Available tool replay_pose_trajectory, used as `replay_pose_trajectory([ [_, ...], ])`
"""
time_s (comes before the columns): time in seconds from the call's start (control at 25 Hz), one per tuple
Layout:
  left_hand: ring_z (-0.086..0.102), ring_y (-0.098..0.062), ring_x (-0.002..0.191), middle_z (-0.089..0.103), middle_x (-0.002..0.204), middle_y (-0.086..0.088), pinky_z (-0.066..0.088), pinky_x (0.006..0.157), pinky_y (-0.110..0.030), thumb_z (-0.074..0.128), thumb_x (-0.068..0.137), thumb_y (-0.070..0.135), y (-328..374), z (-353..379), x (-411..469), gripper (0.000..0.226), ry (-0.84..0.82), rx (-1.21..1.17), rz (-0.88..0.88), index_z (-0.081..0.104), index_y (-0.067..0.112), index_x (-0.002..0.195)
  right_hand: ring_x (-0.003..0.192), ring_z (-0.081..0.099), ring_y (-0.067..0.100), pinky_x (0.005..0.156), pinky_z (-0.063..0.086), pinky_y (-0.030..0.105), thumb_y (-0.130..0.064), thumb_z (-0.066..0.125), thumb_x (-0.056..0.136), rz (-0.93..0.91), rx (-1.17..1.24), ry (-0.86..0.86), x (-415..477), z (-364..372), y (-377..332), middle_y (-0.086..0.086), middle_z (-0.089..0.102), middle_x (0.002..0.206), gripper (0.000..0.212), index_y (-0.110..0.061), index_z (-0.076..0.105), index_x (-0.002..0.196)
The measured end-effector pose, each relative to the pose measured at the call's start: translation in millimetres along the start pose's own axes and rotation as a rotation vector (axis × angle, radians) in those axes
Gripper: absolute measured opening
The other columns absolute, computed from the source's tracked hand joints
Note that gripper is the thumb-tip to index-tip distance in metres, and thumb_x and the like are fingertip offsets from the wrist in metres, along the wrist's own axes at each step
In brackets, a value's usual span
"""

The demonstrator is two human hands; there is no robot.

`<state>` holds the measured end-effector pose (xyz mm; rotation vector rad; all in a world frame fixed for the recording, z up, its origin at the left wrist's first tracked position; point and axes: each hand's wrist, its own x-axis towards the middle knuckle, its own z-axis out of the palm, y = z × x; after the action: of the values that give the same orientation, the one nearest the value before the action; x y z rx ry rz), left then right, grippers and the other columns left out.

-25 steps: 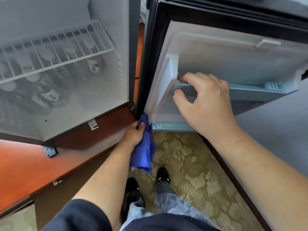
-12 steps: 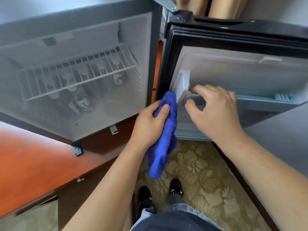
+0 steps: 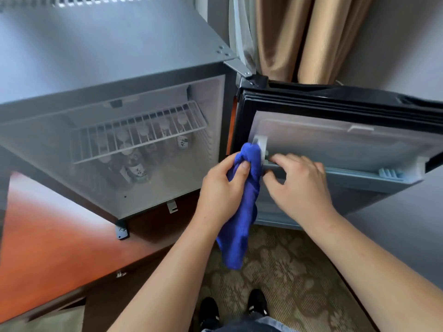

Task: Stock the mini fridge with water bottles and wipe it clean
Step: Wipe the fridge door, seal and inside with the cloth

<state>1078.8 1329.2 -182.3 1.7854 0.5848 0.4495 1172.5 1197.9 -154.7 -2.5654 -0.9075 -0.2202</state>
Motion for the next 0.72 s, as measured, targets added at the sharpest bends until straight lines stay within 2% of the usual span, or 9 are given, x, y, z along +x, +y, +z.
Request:
replay_pose_trajectory([
  [0.12, 0.065, 0.0, 0.113, 0.074, 0.115, 0.017, 0.05, 0.101, -0.027, 0.057, 0.102, 0.038, -20, 5, -5, 0.031, -0.037, 0.053, -0.132, 0.068, 0.03, 0.131, 0.099, 0.064, 0.028, 0.091, 0.041, 0.041, -0.034, 0.064, 0.09, 0.0, -0.001, -0.011, 0, -2, 2, -0.002, 0.074, 0.101, 0.028, -0.021, 0.073, 0.113],
  [0.2, 0.065, 0.001, 0.113, 0.075, 0.113, 0.018, 0.049, 0.099, -0.021, 0.058, 0.103, 0.034, -16, 3, -7, 0.027, 0.022, -0.025, -0.133, 0.07, 0.03, 0.126, 0.101, 0.064, 0.028, 0.093, 0.041, 0.042, -0.033, 0.065, 0.091, -0.004, 0.014, -0.02, -1, -3, 2, -0.002, 0.074, 0.104, 0.028, -0.02, 0.073, 0.115],
  [0.32, 0.067, 0.003, 0.106, 0.077, 0.108, 0.014, 0.051, 0.098, -0.021, 0.058, 0.104, 0.022, 16, -21, 3, 0.02, 0.241, -0.284, 0.019, 0.072, 0.026, 0.118, 0.1, 0.064, 0.028, 0.093, 0.042, 0.043, -0.033, 0.067, 0.091, -0.001, 0.028, -0.027, -3, -3, 1, -0.003, 0.074, 0.102, 0.027, -0.02, 0.074, 0.114],
  [0.4, 0.068, -0.003, 0.108, 0.077, 0.112, 0.007, 0.051, 0.1, -0.025, 0.058, 0.104, 0.022, 42, -43, 17, 0.022, 0.349, -0.322, 0.122, 0.071, 0.018, 0.121, 0.101, 0.065, 0.027, 0.093, 0.042, 0.043, -0.032, 0.069, 0.09, 0.01, 0.035, -0.016, -4, -3, -1, -0.002, 0.075, 0.102, 0.027, -0.02, 0.074, 0.113],
  [0.48, 0.068, -0.004, 0.112, 0.076, 0.114, 0.008, 0.051, 0.102, -0.027, 0.058, 0.104, 0.025, 65, -50, 27, 0.024, 0.308, -0.273, 0.183, 0.07, 0.019, 0.123, 0.101, 0.067, 0.028, 0.091, 0.042, 0.042, -0.031, 0.07, 0.089, 0.021, 0.03, -0.013, -5, -2, -1, -0.001, 0.075, 0.102, 0.025, -0.021, 0.075, 0.112],
  [0.6, 0.063, 0.005, 0.116, 0.073, 0.118, 0.017, 0.047, 0.103, -0.02, 0.059, 0.103, 0.029, 76, -36, 30, 0.026, 0.246, -0.15, 0.18, 0.069, 0.028, 0.127, 0.101, 0.068, 0.03, 0.089, 0.043, 0.042, -0.029, 0.073, 0.087, 0.017, 0.019, -0.026, -6, -4, -2, 0.001, 0.076, 0.102, 0.025, -0.02, 0.076, 0.111],
  [0.72, 0.063, 0.011, 0.108, 0.073, 0.108, 0.024, 0.046, 0.093, -0.011, 0.056, 0.103, 0.033, 56, -31, 36, 0.023, 0.222, -0.087, 0.091, 0.069, 0.036, 0.122, 0.106, 0.064, 0.028, 0.094, 0.039, 0.042, -0.031, 0.069, 0.09, 0.042, 0.028, -0.066, -4, -7, -4, -0.001, 0.074, 0.107, 0.029, -0.02, 0.074, 0.116],
])
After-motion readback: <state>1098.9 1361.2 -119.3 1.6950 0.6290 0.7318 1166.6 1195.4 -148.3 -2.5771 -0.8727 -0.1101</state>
